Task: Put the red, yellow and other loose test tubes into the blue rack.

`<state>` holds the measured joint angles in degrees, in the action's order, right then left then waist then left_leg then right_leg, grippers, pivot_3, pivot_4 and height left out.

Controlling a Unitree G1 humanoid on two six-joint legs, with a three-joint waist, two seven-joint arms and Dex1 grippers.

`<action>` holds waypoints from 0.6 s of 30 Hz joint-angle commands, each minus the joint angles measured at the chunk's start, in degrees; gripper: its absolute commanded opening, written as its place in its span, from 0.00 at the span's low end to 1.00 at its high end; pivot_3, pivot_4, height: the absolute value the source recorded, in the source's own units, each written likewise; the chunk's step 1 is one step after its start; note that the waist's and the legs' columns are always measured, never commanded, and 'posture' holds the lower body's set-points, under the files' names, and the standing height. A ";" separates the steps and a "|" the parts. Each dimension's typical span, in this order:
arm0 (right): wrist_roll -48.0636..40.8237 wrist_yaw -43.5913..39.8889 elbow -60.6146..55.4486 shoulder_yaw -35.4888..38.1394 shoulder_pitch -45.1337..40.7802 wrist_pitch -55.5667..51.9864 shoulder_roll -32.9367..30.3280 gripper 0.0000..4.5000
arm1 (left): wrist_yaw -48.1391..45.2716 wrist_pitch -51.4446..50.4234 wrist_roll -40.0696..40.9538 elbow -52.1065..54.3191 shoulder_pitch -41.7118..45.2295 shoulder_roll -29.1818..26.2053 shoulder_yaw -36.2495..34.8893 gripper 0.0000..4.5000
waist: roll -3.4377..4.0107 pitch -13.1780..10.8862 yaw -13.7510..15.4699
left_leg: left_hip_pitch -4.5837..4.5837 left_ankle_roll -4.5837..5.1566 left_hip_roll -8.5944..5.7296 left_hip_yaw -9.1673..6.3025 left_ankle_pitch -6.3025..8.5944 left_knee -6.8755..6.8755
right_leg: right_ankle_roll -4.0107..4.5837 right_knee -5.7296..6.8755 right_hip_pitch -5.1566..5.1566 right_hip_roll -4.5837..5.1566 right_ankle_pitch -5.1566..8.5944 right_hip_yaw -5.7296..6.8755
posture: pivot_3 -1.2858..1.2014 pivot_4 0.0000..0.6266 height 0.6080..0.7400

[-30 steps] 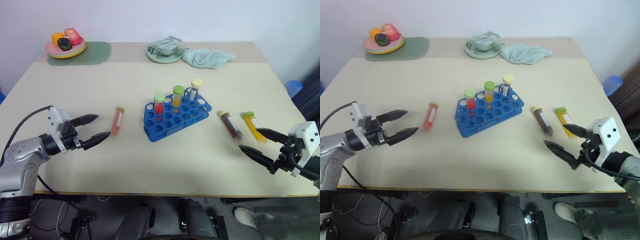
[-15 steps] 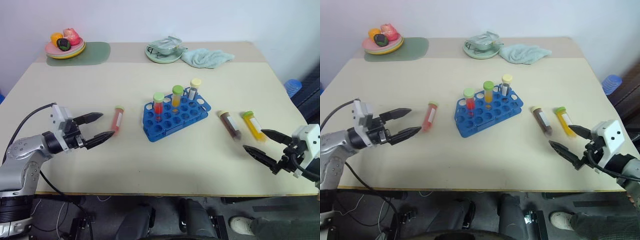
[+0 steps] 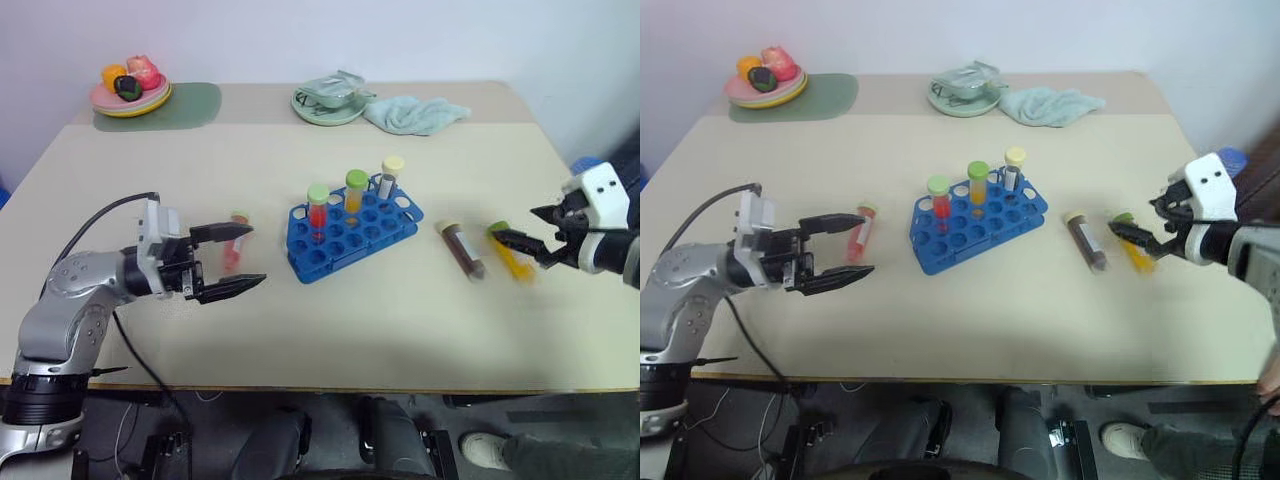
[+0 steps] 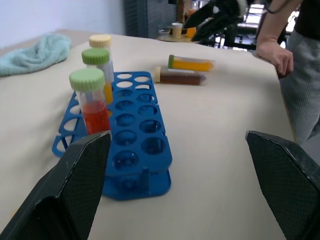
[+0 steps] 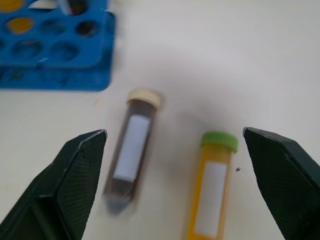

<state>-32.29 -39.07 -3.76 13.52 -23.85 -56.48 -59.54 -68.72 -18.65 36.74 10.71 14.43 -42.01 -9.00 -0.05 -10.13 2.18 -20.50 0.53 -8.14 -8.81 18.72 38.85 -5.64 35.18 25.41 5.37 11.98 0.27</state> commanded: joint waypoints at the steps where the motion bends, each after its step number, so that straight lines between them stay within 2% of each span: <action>1: -1.24 -0.92 2.87 -3.47 -8.10 -7.15 0.62 1.00 | -0.05 0.04 0.39 1.53 0.74 0.17 0.30 0.98 | 0.06 -0.04 -0.08 | -0.03 0.00 0.00 0.01 0.00 -0.01 | 0.00 -0.01 0.03 0.00 0.00 -0.01 | 0.52 0.24 1.00; 9: 2.80 -3.54 16.90 -14.56 -23.87 -13.97 5.77 1.00 | 0.00 -0.08 0.51 1.98 0.46 0.20 0.89 0.98 | 0.06 -0.06 0.15 | -0.10 0.04 -0.01 0.06 0.03 0.04 | -0.01 -0.04 0.05 0.01 -0.01 -0.02 | 0.52 0.24 1.00; 18: 11.22 -9.31 27.55 -25.03 -29.46 -9.00 7.19 1.00 | 0.54 0.03 0.48 3.06 -0.96 0.16 0.51 0.98 | 0.08 -0.08 -0.10 | -0.15 0.10 -0.02 0.13 0.06 0.05 | -0.01 -0.04 0.14 0.01 -0.01 -0.03 | 0.52 0.24 1.00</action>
<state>-22.67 -47.22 23.18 -11.17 -51.37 -67.13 -52.60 -68.37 -18.76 36.75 12.15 13.66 -41.60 -7.56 0.04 -10.20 2.08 -20.64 0.62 -8.16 -8.67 18.78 38.90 -5.65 35.15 25.55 5.38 11.97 0.24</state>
